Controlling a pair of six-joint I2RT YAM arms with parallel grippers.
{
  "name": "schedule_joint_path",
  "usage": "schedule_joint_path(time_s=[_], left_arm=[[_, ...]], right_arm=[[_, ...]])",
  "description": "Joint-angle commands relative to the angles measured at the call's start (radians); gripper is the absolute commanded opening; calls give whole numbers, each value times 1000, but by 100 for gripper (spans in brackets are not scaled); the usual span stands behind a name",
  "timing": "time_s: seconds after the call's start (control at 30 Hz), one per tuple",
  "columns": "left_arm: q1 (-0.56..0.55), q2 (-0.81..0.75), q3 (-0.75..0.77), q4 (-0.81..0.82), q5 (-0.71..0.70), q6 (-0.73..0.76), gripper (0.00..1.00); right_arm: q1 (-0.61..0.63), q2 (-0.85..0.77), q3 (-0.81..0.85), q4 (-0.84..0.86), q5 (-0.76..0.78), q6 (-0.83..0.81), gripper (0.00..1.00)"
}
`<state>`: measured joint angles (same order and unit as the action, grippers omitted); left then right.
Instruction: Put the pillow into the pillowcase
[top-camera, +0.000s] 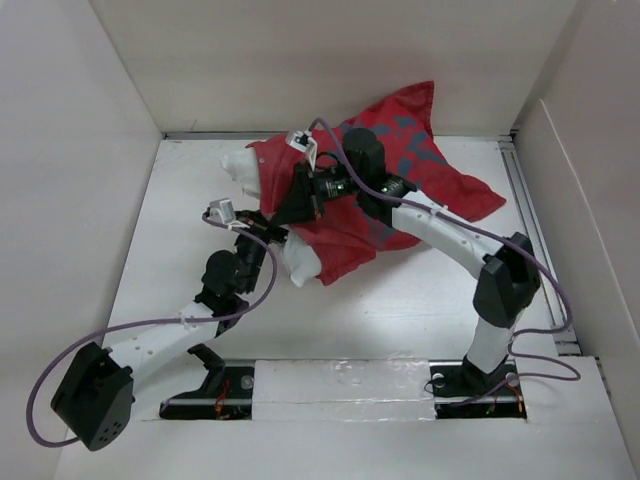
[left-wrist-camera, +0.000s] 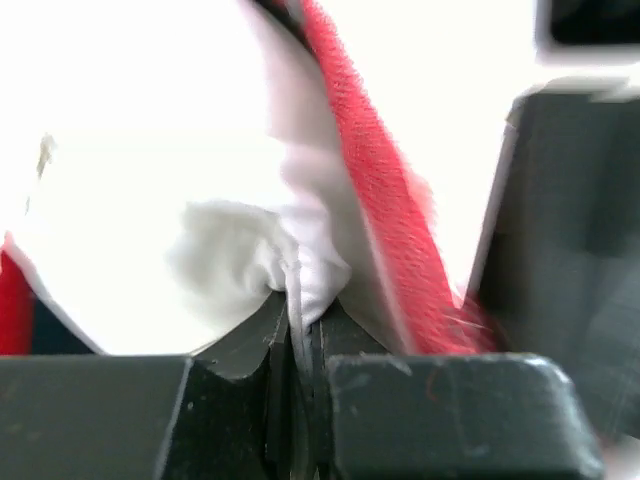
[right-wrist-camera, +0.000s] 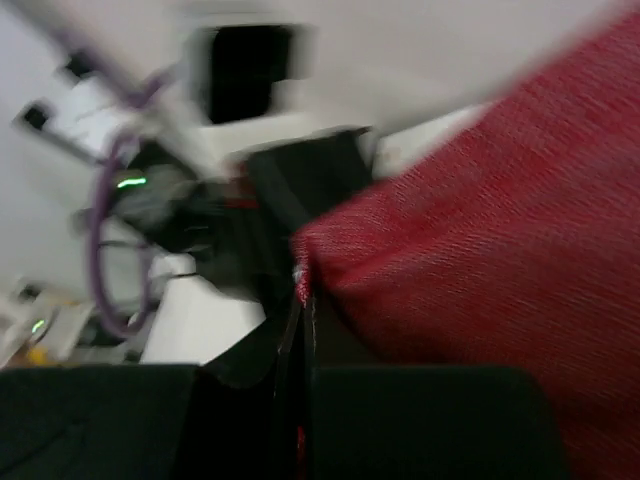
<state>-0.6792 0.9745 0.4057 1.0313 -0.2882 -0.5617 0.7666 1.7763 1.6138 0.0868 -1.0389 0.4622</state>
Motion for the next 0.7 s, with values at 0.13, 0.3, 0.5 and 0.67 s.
schedule_joint_path(time_s=[0.13, 0.3, 0.5, 0.67], left_arm=[[-2, -60, -24, 182, -173, 5, 0], [125, -24, 7, 148, -45, 10, 0], [196, 162, -4, 243, -12, -14, 0], [205, 162, 38, 247, -44, -24, 0]], right_arm=[[-38, 297, 324, 79, -96, 180, 0], [81, 383, 679, -5, -153, 208, 0], [261, 394, 788, 97, -177, 308, 0], [330, 478, 981, 197, -226, 458, 0]])
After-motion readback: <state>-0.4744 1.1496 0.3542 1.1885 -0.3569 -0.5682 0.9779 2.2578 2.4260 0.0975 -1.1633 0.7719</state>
